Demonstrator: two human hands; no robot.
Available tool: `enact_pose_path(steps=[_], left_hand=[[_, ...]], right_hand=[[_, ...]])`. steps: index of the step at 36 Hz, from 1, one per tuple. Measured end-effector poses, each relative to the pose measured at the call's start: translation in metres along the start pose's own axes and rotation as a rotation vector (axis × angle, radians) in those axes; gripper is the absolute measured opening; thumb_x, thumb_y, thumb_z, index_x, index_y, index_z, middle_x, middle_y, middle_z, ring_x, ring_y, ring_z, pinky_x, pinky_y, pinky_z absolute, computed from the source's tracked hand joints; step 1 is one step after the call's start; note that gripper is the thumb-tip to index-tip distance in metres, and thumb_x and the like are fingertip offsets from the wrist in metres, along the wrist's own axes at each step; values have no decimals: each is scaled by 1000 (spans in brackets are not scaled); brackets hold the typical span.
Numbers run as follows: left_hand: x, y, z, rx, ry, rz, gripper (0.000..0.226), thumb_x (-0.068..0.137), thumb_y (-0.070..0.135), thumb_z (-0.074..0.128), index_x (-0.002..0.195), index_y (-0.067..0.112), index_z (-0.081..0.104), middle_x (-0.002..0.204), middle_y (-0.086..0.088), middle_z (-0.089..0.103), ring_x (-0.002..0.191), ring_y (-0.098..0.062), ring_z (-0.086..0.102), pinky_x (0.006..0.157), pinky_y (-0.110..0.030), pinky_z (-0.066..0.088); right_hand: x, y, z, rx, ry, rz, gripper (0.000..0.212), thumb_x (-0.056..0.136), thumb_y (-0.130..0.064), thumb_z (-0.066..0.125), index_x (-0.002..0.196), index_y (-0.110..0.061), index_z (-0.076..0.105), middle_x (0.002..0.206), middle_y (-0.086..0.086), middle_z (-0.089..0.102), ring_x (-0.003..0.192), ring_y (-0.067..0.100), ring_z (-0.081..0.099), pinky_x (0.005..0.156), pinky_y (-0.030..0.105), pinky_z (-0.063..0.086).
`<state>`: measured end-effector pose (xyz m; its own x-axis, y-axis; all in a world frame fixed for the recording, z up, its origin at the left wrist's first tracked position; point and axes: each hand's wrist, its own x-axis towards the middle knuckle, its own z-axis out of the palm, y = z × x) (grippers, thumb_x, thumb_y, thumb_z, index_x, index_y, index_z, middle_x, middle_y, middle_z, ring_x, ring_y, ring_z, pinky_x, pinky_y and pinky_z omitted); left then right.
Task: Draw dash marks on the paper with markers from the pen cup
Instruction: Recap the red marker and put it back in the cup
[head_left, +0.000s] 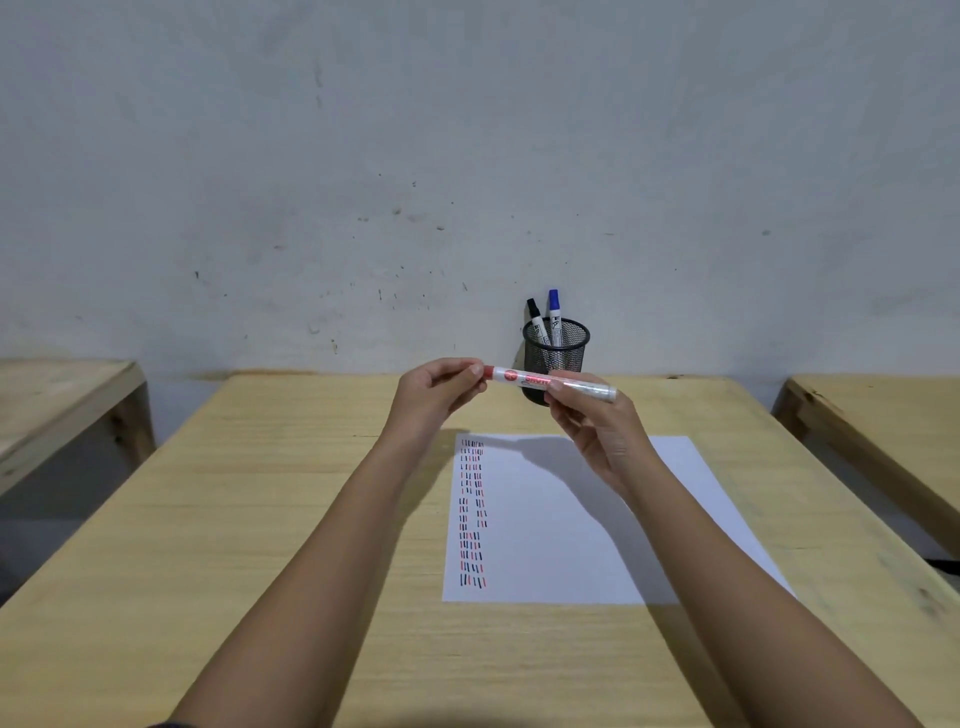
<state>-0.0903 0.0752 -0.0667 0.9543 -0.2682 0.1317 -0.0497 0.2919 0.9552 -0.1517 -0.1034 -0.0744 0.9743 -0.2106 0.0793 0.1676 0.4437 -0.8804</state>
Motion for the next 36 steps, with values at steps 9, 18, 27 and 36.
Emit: enact_pose_path(steps=[9, 18, 27, 36], left_hand=[[10, 20, 15, 60, 18, 99, 11, 85, 2, 63, 95, 4, 68, 85, -10, 68, 72, -8, 70, 79, -17, 56], [29, 29, 43, 424, -47, 219, 12, 83, 12, 68, 95, 11, 72, 81, -7, 71, 78, -14, 69, 89, -31, 54], [66, -1, 46, 834, -116, 197, 47, 87, 33, 62, 126, 8, 53, 116, -10, 62, 106, -20, 58, 92, -26, 46], [112, -54, 49, 823, -174, 73, 59, 77, 33, 74, 127, 20, 46, 126, 3, 50, 118, -13, 47, 93, -23, 38]], right_hand=[[3, -7, -5, -555, -128, -68, 20, 75, 2, 72, 91, -8, 67, 77, 9, 67, 73, 22, 59, 60, 22, 45], [22, -13, 0, -753, -181, -154, 16, 79, -3, 69, 92, -10, 63, 80, 13, 63, 74, 21, 61, 77, 30, 54], [66, -44, -16, -743, 94, -390, 30, 80, -7, 68, 87, -32, 52, 82, 1, 58, 72, 17, 57, 71, 30, 53], [130, -55, -21, -686, 281, -527, 33, 83, -5, 61, 105, -21, 42, 97, 3, 66, 82, 4, 60, 80, 24, 50]])
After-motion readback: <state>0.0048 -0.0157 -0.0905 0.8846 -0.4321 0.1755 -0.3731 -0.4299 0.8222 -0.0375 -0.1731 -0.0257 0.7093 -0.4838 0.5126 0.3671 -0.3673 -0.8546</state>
